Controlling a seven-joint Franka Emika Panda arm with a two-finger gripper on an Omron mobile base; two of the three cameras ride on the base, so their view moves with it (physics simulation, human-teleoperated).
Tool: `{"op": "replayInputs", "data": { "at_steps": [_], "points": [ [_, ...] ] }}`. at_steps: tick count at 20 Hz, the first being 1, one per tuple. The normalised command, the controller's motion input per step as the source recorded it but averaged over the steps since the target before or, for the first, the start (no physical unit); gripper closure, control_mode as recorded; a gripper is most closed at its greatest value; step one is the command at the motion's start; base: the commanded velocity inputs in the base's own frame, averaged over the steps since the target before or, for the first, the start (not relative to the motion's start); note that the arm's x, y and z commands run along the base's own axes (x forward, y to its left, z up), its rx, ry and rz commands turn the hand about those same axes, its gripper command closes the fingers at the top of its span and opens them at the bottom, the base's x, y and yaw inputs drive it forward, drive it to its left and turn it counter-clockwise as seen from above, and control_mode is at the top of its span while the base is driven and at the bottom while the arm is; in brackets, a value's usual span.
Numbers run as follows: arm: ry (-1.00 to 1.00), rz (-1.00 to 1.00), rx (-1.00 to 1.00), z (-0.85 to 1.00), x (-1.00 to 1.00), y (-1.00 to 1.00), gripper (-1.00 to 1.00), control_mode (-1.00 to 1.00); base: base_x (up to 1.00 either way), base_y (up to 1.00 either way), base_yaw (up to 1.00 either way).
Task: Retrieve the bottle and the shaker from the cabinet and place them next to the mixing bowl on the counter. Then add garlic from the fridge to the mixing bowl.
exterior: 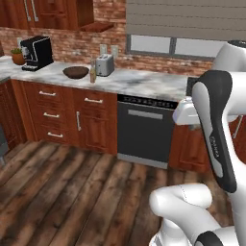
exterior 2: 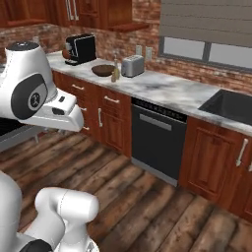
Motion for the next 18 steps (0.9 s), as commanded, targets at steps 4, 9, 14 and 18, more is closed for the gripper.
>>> {"op": "replayInputs", "data": {
  "at_steps": [4, 9, 14, 18],
  "points": [
    [0.00, 0.00, 0.00, 0.00, 0.00, 0.00, 1.00, 1.00, 1.00, 0.35, 0.14],
    [0.00, 0.00, 0.00, 0.00, 0.00, 0.00, 1.00, 1.00, 1.00, 0.29, 0.07],
    [0.00, 0.00, 0.00, 0.00, 0.00, 0.00, 1.00, 1.00, 1.00, 0.30, 0.00],
    [0.00, 0.00, 0.00, 0.00, 0.00, 0.00, 1.00, 1.00, 1.00, 0.53, -0.02]
  ]
}}
